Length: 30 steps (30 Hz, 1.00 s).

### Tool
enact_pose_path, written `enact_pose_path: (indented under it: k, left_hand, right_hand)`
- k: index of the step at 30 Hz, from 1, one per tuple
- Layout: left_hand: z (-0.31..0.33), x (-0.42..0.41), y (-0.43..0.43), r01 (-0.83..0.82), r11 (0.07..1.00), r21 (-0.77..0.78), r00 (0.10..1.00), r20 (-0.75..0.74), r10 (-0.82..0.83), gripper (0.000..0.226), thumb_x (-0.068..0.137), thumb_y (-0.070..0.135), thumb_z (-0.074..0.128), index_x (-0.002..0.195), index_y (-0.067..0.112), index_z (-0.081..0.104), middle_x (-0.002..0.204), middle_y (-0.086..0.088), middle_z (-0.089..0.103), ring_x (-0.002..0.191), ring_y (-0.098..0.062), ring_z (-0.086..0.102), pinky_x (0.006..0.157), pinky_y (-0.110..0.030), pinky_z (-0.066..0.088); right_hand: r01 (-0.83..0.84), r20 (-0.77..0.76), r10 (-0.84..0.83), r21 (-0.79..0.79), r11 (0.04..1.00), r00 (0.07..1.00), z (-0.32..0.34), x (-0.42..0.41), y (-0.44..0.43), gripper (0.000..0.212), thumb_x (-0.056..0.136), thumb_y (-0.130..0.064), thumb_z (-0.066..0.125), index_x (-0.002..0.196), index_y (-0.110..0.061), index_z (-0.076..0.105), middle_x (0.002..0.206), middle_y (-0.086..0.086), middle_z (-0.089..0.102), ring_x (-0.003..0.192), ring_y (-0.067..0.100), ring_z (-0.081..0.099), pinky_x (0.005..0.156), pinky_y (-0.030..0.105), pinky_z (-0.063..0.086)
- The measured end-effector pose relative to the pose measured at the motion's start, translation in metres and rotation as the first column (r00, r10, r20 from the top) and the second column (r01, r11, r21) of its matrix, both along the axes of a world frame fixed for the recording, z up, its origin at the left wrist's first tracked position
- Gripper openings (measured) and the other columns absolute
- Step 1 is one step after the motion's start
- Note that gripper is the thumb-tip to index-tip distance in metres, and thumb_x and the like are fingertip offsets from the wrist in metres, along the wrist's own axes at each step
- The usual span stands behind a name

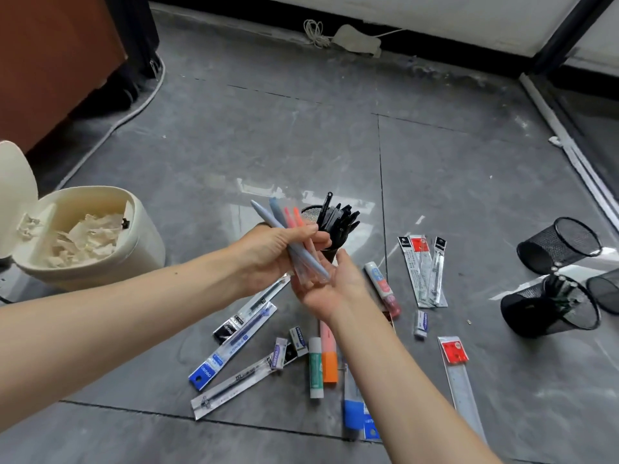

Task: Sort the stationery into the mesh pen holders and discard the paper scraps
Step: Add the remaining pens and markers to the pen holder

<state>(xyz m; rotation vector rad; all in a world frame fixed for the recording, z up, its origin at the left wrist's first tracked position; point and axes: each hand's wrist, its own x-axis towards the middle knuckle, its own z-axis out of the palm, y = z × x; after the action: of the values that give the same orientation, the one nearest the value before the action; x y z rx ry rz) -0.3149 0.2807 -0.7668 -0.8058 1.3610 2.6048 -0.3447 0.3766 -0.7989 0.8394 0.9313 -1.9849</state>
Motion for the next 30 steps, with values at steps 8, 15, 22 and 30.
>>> enact_pose_path:
  k: [8, 15, 22, 30]
  left_hand:
    - [0.009, -0.031, -0.022, -0.164, 0.974, -0.157, 0.98, -0.136, 0.143, 0.004, 0.092, 0.007, 0.055, 0.088, 0.008, 0.057, 0.078, -0.011, 0.069, 0.079, -0.021, 0.069, 0.082, -0.043, 0.055]
    - [-0.005, -0.068, -0.016, -0.246, 0.907, -0.342, 0.964, -0.181, 0.193, 0.001, 0.093, 0.012, 0.057, 0.092, 0.012, 0.056, 0.084, -0.008, 0.066, 0.088, -0.022, 0.067, 0.081, -0.038, 0.056]
    - [-0.033, -0.07, 0.008, -0.195, 0.581, -0.79, 0.981, -0.15, 0.125, 0.014, 0.091, 0.021, 0.057, 0.091, 0.007, 0.061, 0.085, -0.007, 0.059, 0.075, -0.011, 0.057, 0.068, -0.02, 0.042]
    - [-0.058, -0.059, 0.01, -0.045, 0.345, -0.937, 0.998, -0.031, 0.046, 0.012, 0.09, 0.025, 0.055, 0.086, 0.018, 0.046, 0.099, -0.001, 0.038, 0.094, -0.016, 0.044, 0.076, -0.023, 0.033]
  right_hand:
    - [0.055, -0.289, 0.087, 0.45, 0.891, 0.953, -0.008, -0.008, 0.012, 0.012, 0.093, -0.019, 0.047, 0.089, -0.011, 0.054, 0.074, 0.008, 0.054, 0.064, 0.017, 0.054, 0.055, 0.026, 0.042]
    - [0.035, -0.461, 0.469, 0.74, 0.671, 0.754, -0.02, -0.019, 0.02, 0.066, 0.086, -0.024, 0.063, 0.141, -0.018, 0.028, 0.138, 0.011, 0.037, 0.119, 0.023, 0.045, 0.094, 0.026, 0.034]
    - [-0.01, -0.47, 0.516, 0.733, 0.68, 0.716, -0.042, -0.027, 0.005, 0.063, 0.061, -0.051, 0.061, 0.119, -0.028, 0.05, 0.111, 0.014, 0.06, 0.096, 0.029, 0.063, 0.081, 0.045, 0.056]
    - [-0.012, -0.482, 0.308, 0.524, 0.852, 0.82, -0.044, -0.034, 0.01, 0.053, 0.087, -0.014, 0.066, 0.135, -0.009, 0.043, 0.089, 0.006, 0.06, 0.071, 0.017, 0.059, 0.051, 0.023, 0.051]
